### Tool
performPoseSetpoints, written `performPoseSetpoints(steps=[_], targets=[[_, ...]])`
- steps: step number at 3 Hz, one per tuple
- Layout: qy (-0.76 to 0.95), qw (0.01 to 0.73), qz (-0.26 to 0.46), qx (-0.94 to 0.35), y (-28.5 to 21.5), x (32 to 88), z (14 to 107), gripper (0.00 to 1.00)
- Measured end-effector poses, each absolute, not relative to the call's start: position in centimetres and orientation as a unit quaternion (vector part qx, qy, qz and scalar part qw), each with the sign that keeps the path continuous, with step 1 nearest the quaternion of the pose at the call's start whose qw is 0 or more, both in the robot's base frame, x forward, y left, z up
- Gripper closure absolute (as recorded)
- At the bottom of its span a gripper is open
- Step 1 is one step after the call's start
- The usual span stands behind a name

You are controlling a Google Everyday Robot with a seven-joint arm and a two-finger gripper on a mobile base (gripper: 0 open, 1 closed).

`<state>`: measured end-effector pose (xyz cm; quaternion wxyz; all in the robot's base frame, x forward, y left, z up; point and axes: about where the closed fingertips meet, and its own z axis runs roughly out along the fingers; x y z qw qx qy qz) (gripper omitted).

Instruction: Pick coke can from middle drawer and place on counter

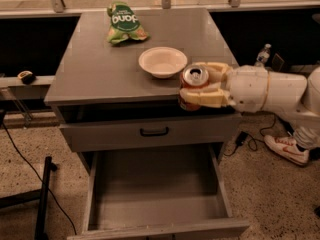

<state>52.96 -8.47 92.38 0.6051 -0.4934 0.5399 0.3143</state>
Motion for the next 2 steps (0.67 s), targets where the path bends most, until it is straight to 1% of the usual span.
performPoseSetpoints(steps=[1, 2], targets=[[0.609, 0.614, 0.303, -0.401, -12.1, 57.4, 95.8, 1.0], [0.659, 0.621, 0.28, -0.317, -14.7, 62.0, 95.7, 1.0]])
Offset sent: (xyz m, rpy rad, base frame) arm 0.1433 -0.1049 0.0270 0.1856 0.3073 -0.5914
